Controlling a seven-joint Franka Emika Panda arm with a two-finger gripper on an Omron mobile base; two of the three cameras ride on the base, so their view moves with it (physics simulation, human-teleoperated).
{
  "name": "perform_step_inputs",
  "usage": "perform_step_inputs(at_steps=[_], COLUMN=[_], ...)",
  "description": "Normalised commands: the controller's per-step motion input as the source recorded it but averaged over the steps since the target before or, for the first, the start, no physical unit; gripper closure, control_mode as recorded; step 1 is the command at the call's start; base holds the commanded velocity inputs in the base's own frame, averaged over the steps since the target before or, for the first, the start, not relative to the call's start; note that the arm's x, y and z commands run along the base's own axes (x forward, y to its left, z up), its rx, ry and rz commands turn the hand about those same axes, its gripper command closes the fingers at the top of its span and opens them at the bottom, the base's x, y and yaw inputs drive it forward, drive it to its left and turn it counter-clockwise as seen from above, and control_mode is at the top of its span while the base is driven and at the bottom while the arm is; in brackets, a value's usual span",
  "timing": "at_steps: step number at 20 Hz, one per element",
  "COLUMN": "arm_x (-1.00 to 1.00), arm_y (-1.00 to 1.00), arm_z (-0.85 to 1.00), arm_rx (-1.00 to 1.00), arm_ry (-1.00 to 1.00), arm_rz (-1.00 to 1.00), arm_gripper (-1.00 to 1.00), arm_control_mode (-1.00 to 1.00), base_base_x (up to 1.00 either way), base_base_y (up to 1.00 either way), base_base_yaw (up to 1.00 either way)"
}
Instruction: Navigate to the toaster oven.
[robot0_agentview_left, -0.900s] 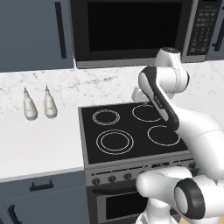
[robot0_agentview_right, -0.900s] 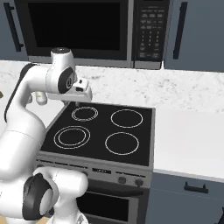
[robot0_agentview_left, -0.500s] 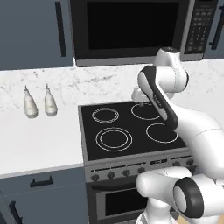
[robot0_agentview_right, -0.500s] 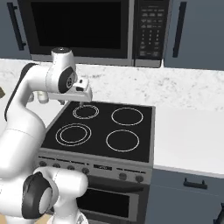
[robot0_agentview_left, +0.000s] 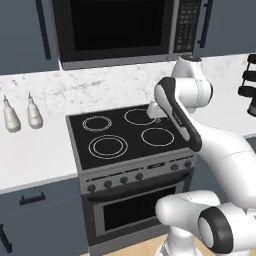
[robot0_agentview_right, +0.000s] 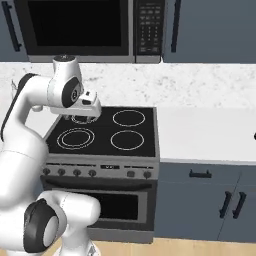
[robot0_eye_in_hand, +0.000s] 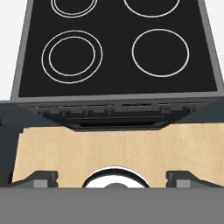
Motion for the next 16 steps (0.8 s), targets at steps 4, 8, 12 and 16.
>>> perform_step_inputs(at_steps=[4,8,12,16], arm_x=[0.0,0.0,0.0,0.0], arm_y=[0.0,0.0,0.0,0.0], arm_z=[0.0,0.0,0.0,0.0], arm_rx=[0.0,0.0,0.0,0.0], arm_ry=[0.0,0.0,0.0,0.0], arm_rz=[0.0,0.0,0.0,0.0], arm_gripper=[-1.0,-1.0,-1.0,-1.0], arm_control_mode=[1.0,1.0,1.0,1.0], base_base_x=[-0.2,-0.24,-0.12,0.0], base_base_y=[0.0,-0.01,-0.19,-0.58], base_base_yaw=[-0.43,-0.44,-0.49,-0.5])
